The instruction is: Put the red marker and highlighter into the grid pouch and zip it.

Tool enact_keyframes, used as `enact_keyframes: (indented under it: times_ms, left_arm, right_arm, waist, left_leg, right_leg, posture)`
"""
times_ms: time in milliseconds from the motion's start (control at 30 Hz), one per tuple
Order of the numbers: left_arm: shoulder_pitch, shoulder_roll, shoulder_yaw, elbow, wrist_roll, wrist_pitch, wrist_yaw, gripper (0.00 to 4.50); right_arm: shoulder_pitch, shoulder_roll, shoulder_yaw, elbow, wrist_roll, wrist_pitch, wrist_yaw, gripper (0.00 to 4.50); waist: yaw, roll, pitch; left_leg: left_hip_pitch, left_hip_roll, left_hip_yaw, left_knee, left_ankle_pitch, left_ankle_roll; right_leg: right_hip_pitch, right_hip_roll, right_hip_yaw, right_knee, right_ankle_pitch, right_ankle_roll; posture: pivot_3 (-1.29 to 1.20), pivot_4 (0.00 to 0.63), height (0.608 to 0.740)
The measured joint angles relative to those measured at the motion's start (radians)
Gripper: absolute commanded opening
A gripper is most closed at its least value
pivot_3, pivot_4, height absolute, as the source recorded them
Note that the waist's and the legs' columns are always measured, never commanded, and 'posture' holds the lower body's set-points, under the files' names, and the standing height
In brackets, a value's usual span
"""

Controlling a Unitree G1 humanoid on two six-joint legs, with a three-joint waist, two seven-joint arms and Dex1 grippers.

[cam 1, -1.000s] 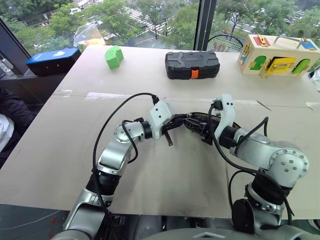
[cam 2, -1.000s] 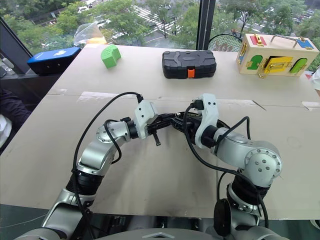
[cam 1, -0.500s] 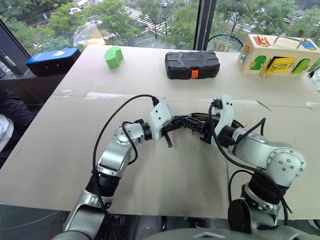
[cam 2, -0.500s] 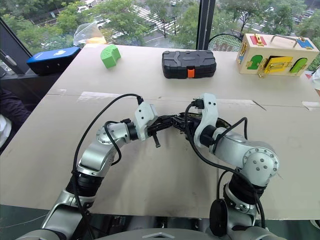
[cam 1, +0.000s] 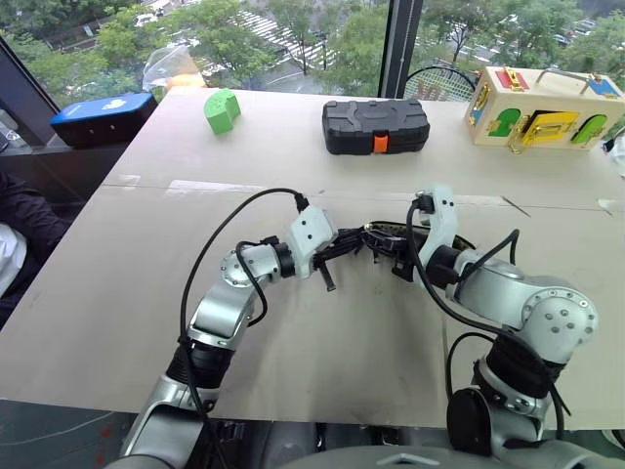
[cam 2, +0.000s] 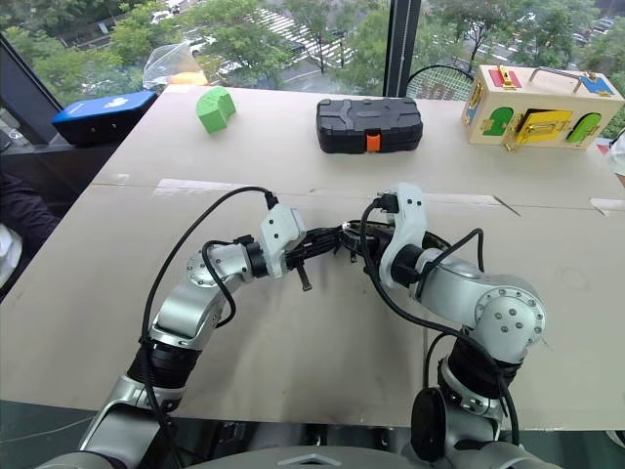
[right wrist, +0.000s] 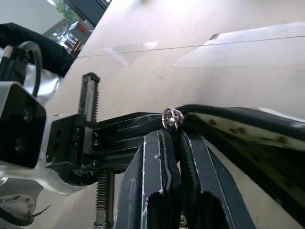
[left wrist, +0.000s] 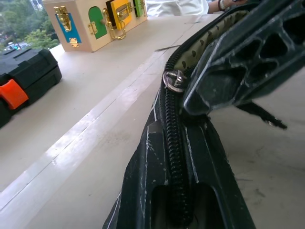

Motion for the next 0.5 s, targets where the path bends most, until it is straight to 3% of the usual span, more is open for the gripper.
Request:
enact_keyframes:
  times_ms: [200, 367, 500]
  left_arm:
    - [-0.006, 0.023, 0.009, 0.017, 0.002, -0.015, 0.001, 0.0]
    - [-0.008, 0.033, 0.012, 0.018, 0.011, -0.02, 0.016, 0.0]
    - [-0.018, 0.038, 0.005, 0.027, 0.029, -0.027, 0.023, 0.0]
  right_arm:
    - [0.06, -0.121, -0.093, -0.042, 0.166, -0.024, -0.093, 0.1]
    - [0.17, -0.388, -0.082, -0.031, 0.467, -0.248, -0.31, 0.1]
    - [0.3, -0.644, -0.073, -0.014, 0.647, -0.411, -0.387, 0.1]
  waist:
    - [0.0, 0.0, 0.0]
    - [0.0, 0.0, 0.0]
    - [0.003, 0.0, 0.0]
  left_leg:
    - [0.0, -0.001, 0.0, -0.003, 0.0, 0.0]
    - [0.002, -0.002, 0.001, -0.007, 0.0, 0.0]
    - [0.002, -0.002, 0.002, -0.007, 0.0, 0.0]
  right_leg:
    - [0.0, 0.0, 0.0, -0.003, 0.0, 0.0]
    - [0.0, -0.001, 0.001, -0.004, 0.0, 0.0]
    - [0.0, -0.001, 0.002, -0.005, 0.0, 0.001]
  posture:
    - [0.0, 0.15, 0.74]
    - [0.0, 0.15, 0.74]
    - [0.0, 0.15, 0.74]
